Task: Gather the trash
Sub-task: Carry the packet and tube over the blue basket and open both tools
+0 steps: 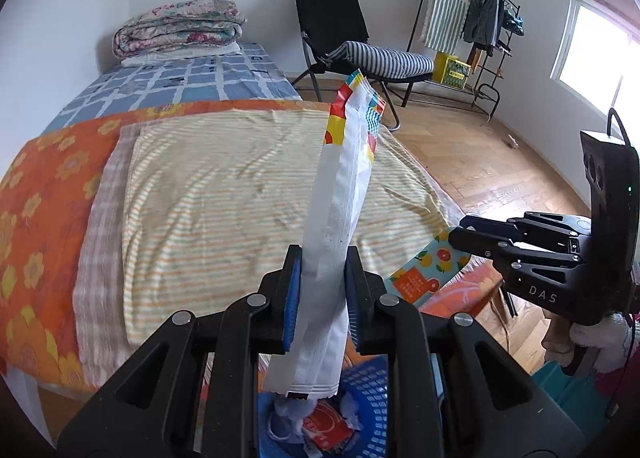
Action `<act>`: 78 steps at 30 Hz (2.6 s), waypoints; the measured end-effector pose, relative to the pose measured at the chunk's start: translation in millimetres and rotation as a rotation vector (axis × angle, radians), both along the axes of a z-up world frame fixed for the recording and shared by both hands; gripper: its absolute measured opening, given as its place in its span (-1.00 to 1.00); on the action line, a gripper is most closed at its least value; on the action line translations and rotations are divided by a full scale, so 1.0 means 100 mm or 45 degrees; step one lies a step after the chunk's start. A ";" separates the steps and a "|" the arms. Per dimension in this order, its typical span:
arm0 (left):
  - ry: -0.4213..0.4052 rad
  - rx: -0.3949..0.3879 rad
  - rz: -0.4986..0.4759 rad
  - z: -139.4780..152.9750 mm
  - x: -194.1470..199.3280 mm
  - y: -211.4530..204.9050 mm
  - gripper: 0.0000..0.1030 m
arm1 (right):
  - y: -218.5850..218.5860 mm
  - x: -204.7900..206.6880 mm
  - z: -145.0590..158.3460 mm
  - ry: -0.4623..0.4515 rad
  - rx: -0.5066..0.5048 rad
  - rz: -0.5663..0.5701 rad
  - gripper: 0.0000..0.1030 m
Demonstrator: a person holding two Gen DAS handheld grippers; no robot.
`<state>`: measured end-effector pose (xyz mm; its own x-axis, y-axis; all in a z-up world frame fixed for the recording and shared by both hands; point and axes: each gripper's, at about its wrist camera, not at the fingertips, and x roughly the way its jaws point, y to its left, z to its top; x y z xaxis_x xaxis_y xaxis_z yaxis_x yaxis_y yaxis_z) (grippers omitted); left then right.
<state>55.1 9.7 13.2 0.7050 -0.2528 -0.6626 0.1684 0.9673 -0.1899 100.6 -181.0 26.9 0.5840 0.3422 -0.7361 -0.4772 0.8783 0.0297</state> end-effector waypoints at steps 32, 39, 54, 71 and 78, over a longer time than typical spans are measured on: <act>0.179 0.004 0.032 -0.81 -1.08 -0.19 -0.62 | 0.10 -1.12 -0.55 0.098 -0.228 0.187 -0.68; 0.222 0.014 0.016 -0.91 -1.14 -0.19 -0.62 | 0.14 -1.16 -0.63 0.131 -0.249 0.205 -0.68; 0.268 0.035 0.015 -0.98 -1.15 -0.21 -0.47 | 0.23 -1.19 -0.74 0.202 -0.257 0.219 -0.67; 0.264 0.049 0.057 -0.97 -1.10 -0.18 -0.08 | 0.14 -1.10 -0.80 0.295 -0.177 0.153 -0.08; 0.238 0.048 0.092 -0.92 -1.07 -0.14 0.24 | 0.10 -1.06 -0.78 0.305 -0.162 0.127 0.05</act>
